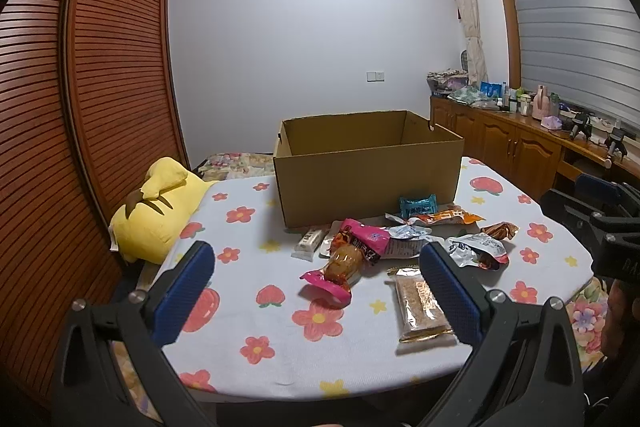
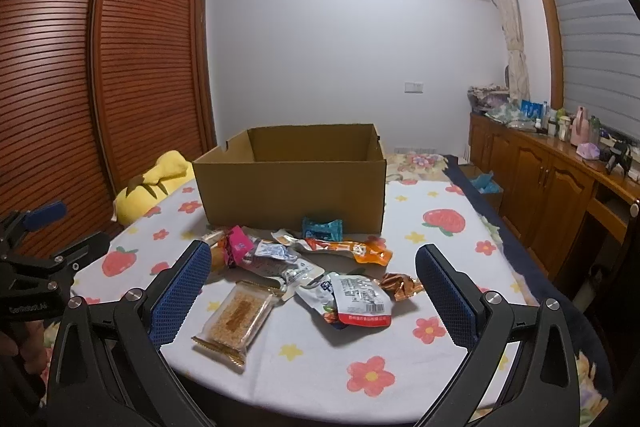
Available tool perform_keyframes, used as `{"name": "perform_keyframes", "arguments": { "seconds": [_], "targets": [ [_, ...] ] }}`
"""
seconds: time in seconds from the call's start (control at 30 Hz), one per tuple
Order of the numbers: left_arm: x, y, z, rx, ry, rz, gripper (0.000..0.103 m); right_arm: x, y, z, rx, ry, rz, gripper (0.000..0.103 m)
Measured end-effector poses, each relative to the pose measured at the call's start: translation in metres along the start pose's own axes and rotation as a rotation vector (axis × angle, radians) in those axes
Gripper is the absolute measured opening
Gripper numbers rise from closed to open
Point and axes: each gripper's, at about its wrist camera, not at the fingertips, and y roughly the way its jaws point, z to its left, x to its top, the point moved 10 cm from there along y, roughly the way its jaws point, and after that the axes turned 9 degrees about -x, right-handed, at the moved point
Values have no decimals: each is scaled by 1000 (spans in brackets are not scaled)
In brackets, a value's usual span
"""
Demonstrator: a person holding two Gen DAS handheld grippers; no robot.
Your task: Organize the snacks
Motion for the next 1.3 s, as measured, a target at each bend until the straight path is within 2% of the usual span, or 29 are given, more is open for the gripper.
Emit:
{"name": "perform_keyframes", "arguments": {
  "seconds": [0.43, 1.3],
  "targets": [
    [3, -5, -2, -4, 2, -9, 103, 5, -3, -13, -16, 13, -14, 103],
    [9, -13, -3, -5, 5, -26, 103, 13, -8, -10, -12, 5, -27, 103]
  ]
}}
